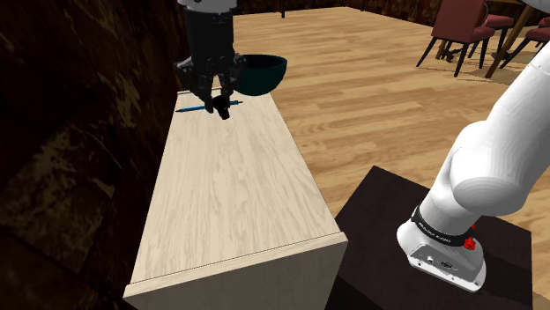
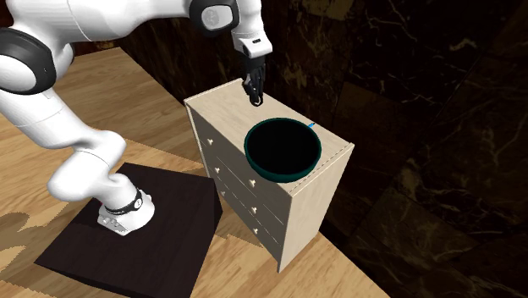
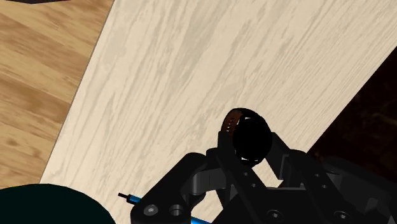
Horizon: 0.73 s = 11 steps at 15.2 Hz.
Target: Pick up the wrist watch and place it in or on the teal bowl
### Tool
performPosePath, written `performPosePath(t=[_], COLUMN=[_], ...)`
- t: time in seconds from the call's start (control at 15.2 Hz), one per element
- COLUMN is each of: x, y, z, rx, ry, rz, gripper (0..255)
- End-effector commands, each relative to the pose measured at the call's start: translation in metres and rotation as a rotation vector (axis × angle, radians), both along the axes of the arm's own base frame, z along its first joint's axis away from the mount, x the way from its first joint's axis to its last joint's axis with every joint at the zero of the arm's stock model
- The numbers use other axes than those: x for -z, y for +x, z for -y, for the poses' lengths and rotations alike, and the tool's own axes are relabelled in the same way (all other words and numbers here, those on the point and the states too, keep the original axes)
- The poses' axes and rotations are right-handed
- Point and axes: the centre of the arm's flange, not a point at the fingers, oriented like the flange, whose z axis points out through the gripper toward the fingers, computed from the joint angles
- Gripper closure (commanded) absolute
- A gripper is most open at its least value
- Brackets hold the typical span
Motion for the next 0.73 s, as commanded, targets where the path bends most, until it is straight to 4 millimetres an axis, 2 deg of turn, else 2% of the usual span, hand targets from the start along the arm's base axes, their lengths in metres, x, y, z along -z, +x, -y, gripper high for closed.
performPosePath(t=[0.0,0.66], x=[-0.012,-0.064], y=[0.0,0.0], z=[-0.002,-0.002], rx=[0.0,0.0], ry=[0.0,0.0], rz=[0.0,0.0], gripper=[255,255])
